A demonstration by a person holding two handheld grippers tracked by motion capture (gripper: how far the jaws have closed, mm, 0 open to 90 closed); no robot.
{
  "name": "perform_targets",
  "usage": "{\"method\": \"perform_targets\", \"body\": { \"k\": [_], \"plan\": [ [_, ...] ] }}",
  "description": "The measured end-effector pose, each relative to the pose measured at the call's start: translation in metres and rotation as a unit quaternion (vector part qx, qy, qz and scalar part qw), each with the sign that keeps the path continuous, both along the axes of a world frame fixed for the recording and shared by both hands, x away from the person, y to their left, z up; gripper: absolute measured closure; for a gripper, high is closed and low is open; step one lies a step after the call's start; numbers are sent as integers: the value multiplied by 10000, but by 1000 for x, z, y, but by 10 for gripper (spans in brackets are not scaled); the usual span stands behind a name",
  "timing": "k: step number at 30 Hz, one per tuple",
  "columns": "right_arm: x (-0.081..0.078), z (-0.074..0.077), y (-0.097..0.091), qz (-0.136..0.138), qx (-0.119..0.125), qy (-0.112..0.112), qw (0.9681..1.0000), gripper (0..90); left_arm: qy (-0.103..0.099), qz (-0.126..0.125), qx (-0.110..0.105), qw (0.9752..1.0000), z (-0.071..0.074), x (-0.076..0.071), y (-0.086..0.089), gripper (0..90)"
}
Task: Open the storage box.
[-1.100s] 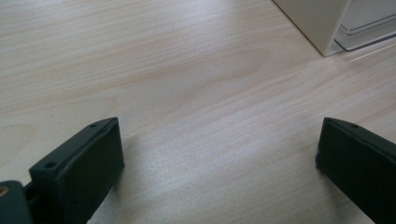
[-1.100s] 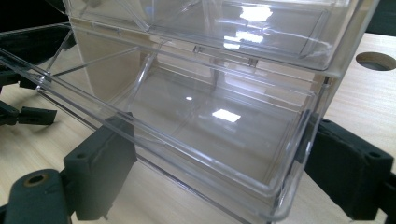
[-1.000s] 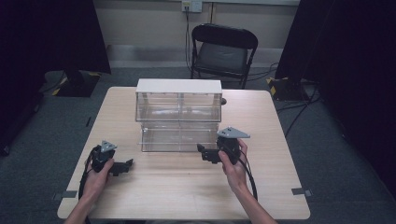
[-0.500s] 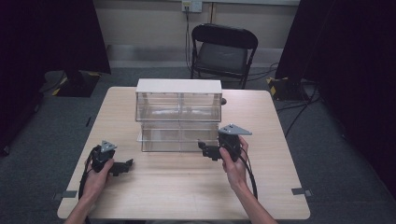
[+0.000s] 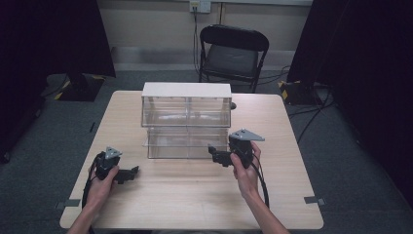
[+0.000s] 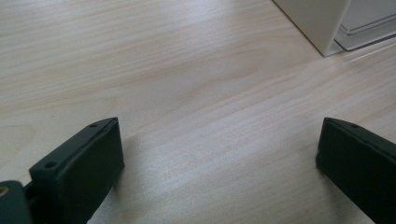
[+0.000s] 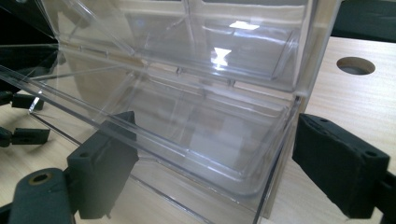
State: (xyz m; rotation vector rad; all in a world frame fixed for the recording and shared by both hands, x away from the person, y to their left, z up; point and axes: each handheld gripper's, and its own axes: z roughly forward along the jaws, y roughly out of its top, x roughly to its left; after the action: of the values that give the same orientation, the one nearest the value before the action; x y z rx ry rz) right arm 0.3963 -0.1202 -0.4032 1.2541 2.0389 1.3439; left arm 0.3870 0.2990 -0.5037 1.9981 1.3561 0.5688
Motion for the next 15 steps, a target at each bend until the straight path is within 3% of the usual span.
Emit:
{"method": "perform_targets", "body": {
  "k": [15],
  "plan": [
    [6,17,-4,-42,225,-219,9995,134,1,-1,3,10000,0,0,0,3]
  ]
}}
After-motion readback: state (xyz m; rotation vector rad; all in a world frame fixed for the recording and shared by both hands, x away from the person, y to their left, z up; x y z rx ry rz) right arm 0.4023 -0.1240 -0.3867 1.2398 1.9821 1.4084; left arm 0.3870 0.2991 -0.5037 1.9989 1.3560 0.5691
